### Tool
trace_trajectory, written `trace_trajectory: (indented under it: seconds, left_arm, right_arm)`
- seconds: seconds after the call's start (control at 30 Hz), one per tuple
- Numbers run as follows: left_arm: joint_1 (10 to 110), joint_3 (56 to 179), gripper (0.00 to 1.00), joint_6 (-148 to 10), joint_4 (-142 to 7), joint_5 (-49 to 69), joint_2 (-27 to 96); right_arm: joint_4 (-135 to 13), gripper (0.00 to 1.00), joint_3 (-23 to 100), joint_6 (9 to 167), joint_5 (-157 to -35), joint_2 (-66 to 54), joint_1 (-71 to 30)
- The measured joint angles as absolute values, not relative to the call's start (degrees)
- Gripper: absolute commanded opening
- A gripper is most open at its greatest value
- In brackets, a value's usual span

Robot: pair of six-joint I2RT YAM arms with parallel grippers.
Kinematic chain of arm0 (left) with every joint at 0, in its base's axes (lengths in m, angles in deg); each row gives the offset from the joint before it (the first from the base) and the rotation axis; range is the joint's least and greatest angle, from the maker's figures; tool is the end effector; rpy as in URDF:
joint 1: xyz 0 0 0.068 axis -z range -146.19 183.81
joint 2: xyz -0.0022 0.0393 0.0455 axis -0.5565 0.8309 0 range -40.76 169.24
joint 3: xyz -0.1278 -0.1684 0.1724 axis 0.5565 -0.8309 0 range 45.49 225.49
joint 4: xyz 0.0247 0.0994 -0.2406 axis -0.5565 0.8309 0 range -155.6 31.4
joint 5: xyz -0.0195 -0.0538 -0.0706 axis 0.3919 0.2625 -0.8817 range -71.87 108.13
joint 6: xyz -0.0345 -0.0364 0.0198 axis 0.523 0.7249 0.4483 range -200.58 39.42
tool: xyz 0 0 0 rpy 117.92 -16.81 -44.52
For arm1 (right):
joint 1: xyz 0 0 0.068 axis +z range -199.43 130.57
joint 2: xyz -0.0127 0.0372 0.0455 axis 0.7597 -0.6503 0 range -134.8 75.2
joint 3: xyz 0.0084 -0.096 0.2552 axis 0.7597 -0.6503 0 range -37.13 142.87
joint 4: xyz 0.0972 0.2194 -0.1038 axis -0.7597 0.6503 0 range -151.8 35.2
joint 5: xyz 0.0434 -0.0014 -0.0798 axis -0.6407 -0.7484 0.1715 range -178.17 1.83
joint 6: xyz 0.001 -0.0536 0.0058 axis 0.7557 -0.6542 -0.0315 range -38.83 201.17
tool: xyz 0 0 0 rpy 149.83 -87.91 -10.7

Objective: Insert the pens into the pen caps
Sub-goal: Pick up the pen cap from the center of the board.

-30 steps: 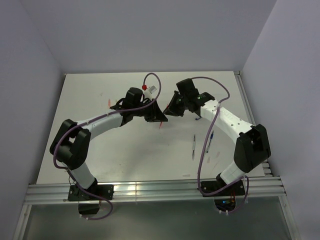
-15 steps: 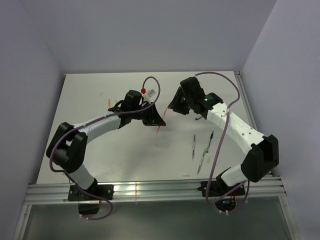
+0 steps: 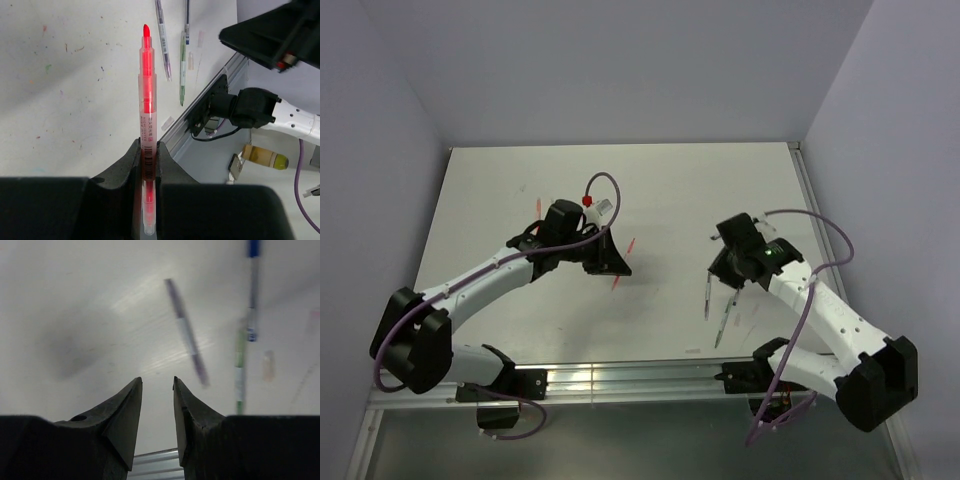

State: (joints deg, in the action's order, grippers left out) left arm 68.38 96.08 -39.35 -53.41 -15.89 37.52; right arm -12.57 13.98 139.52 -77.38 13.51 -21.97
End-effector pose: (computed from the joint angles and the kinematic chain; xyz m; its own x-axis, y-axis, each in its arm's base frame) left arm 0.2281 -0.1812 0.2448 -0.9401 -0.0156 -0.3406 0.2715 0.5699 -0.7756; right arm 0.1818 0.0870 0.2657 -0.7170 0.5697 -0.4015 0.4590 0.8195 0.3432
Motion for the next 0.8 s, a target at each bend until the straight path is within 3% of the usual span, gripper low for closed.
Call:
trace_trajectory:
  seconds: [0.2,0.8]
  left_arm:
    - [68.4,95.31,0.0,-41.1,-51.77,-16.32,34.57]
    - [68.51,94.88,0.0,-41.99,-51.53,-18.93,34.46]
  right_arm:
    - [-10.86,0.35,3.58,142.47,-76.97,18.93,-31.7]
    - [-12.39,0.4,-0.21,140.28,-75.44,14.63,-49.4]
